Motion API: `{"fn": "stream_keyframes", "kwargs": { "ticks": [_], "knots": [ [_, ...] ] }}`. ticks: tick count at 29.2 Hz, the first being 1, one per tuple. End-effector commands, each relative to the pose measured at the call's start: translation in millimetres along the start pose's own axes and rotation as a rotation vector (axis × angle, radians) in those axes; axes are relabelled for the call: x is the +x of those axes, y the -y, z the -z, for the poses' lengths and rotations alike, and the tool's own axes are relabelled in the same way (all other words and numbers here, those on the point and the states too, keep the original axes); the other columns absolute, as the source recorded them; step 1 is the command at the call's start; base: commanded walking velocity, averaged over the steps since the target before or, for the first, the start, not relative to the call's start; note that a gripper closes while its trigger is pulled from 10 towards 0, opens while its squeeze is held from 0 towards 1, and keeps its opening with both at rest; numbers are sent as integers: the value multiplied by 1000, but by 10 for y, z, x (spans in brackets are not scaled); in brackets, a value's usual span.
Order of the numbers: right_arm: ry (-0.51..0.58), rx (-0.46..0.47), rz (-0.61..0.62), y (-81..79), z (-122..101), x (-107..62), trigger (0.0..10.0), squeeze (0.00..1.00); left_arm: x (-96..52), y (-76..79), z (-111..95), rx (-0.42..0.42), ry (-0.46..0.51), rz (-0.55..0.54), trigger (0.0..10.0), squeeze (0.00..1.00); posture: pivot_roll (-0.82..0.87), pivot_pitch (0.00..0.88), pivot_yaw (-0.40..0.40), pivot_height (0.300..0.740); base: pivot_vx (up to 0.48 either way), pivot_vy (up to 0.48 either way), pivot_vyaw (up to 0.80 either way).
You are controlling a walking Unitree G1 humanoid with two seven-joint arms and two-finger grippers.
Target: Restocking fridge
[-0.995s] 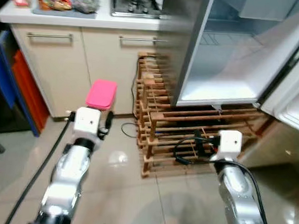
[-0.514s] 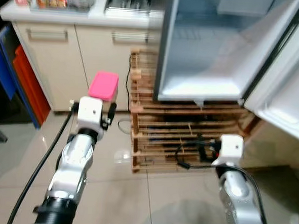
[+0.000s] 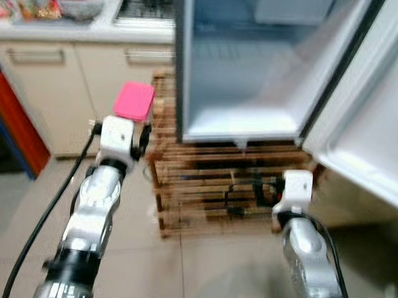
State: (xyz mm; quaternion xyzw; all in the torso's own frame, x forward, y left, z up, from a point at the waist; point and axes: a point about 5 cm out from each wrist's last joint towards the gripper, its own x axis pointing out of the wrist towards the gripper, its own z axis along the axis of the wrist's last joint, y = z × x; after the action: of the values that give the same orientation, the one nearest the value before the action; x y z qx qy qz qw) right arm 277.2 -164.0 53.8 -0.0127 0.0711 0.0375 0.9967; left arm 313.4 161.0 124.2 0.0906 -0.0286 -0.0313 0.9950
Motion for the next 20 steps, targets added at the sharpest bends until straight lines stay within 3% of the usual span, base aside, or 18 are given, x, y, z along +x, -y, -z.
{"fn": "stream_keyframes", "kwargs": {
  "ticks": [1,5,16,20],
  "knots": [
    [6,-16,13,76,-19,0,10000,0,45,125,-95,9,45,46,10000,0,-46,0,2,740,379,-292,0],
    [5,-25,1,86,-23,7,10000,0,45,164,-120,-16,66,58,10000,0,-41,0,-9,740,368,-306,0],
    [12,-32,-40,49,-43,34,10000,0,28,143,-108,-16,68,35,10000,0,-30,0,-16,740,0,0,0],
    [42,-15,-137,-52,-89,-12,10000,0,94,146,-186,-21,95,40,10000,0,-29,0,-16,740,0,0,0]
  ]
}}
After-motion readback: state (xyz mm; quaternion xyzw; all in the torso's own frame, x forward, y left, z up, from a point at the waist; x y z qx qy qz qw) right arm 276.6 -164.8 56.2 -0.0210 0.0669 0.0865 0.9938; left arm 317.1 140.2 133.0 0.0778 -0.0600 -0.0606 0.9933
